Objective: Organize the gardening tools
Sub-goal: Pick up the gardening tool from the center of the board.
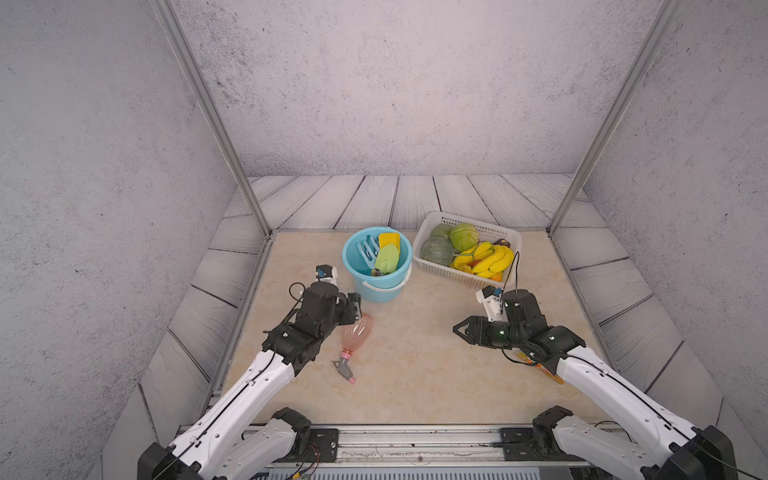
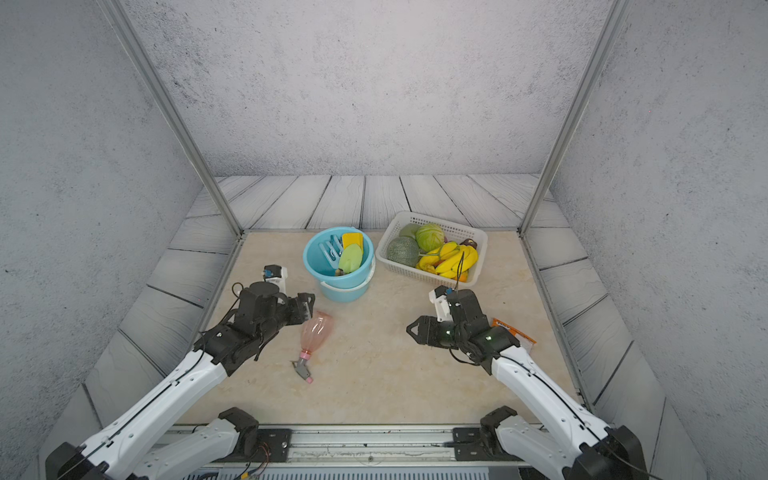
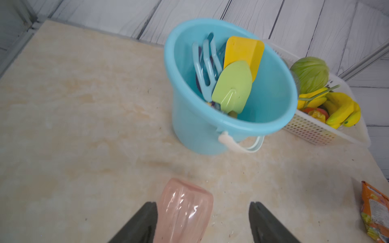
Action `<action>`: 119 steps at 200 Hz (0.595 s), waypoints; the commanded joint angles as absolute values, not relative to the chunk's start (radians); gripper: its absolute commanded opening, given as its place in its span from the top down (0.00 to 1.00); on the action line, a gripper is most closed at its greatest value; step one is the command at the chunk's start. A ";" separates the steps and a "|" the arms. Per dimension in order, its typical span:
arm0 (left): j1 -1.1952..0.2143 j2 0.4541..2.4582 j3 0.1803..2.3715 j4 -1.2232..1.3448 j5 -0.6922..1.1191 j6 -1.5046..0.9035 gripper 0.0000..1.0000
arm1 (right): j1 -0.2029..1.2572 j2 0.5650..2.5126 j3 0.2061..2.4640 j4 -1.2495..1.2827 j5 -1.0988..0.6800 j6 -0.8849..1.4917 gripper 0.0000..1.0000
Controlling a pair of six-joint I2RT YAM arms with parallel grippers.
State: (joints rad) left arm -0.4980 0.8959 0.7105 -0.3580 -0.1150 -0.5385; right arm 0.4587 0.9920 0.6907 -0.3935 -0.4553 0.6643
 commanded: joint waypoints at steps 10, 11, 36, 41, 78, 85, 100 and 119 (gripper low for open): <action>-0.503 0.782 0.583 -0.494 -0.119 -0.681 0.27 | 0.457 0.997 0.683 -0.397 -0.480 0.681 0.41; -0.504 0.779 0.582 -0.496 -0.119 -0.683 0.27 | 0.457 0.998 0.683 -0.397 -0.480 0.681 0.41; -0.505 0.712 0.484 -0.522 -0.112 -0.757 0.24 | 0.456 1.002 0.672 -0.395 -0.466 0.690 0.39; -0.506 0.707 0.469 -0.520 -0.108 -0.764 0.24 | 0.456 1.004 0.673 -0.398 -0.457 0.693 0.39; -0.508 0.733 0.422 -0.516 -0.103 -0.799 0.19 | 0.457 1.014 0.676 -0.412 -0.428 0.698 0.34; -0.508 0.745 0.415 -0.503 -0.100 -0.798 0.18 | 0.456 1.017 0.679 -0.412 -0.430 0.697 0.34; -0.508 0.777 0.407 -0.470 -0.092 -0.789 0.17 | 0.457 1.020 0.680 -0.410 -0.429 0.698 0.34; -0.509 0.817 0.396 -0.420 -0.083 -0.777 0.16 | 0.456 1.025 0.680 -0.399 -0.446 0.695 0.33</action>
